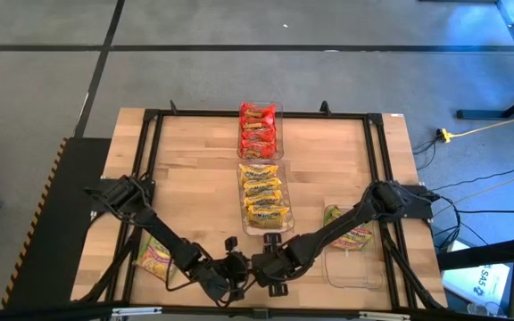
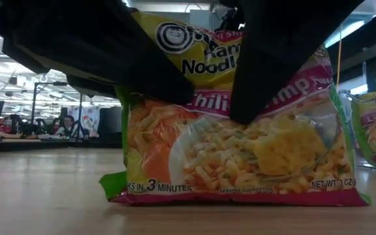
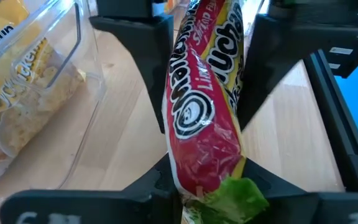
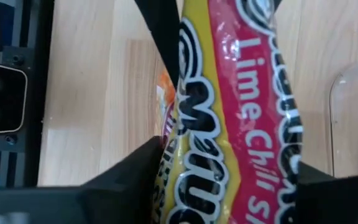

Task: Sort Maruchan noodles
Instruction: Put the green noodle pack into the bottom transparent bin

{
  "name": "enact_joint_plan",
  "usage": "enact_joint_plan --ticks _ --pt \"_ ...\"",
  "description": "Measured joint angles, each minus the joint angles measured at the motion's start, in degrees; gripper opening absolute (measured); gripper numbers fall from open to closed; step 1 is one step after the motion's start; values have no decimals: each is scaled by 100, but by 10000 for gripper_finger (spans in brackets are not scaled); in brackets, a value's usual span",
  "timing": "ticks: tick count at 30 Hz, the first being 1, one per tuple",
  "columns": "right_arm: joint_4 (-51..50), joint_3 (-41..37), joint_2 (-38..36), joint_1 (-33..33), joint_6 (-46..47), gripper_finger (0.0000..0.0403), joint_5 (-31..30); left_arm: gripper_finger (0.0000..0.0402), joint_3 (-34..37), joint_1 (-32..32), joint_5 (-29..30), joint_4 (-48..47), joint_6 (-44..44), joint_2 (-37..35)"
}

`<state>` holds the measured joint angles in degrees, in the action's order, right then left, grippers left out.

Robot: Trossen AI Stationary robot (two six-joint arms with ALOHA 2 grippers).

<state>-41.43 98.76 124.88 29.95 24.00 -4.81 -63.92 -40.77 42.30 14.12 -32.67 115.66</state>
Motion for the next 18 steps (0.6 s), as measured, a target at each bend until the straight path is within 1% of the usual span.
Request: enact_joint_plan --ticks 2,5,7,9,11,13,16,18 --pt "2 4 0 0 -19 166 -14 80 0 0 -18 6 -74 0" --pt "2 8 0 2 -23 121 0 98 0 0 -117 16 -151 -1" --pt "3 13 0 3 -43 100 -6 115 0 0 -172 24 -216 -5" --pt "4 14 -1 2 -119 87 -4 132 0 -7 -196 22 -272 -12" --pt "4 15 -2 2 -178 83 -12 146 0 -36 -248 -50 -282 -86" --pt "9 15 -2 2 -192 89 -11 153 0 -49 -399 -108 -292 -207" --pt "24 17 -2 4 -191 101 -5 155 0 -70 -632 -303 -295 -372" --pt "-51 76 -2 6 -203 100 -5 154 2 -107 -736 -452 -319 -537"
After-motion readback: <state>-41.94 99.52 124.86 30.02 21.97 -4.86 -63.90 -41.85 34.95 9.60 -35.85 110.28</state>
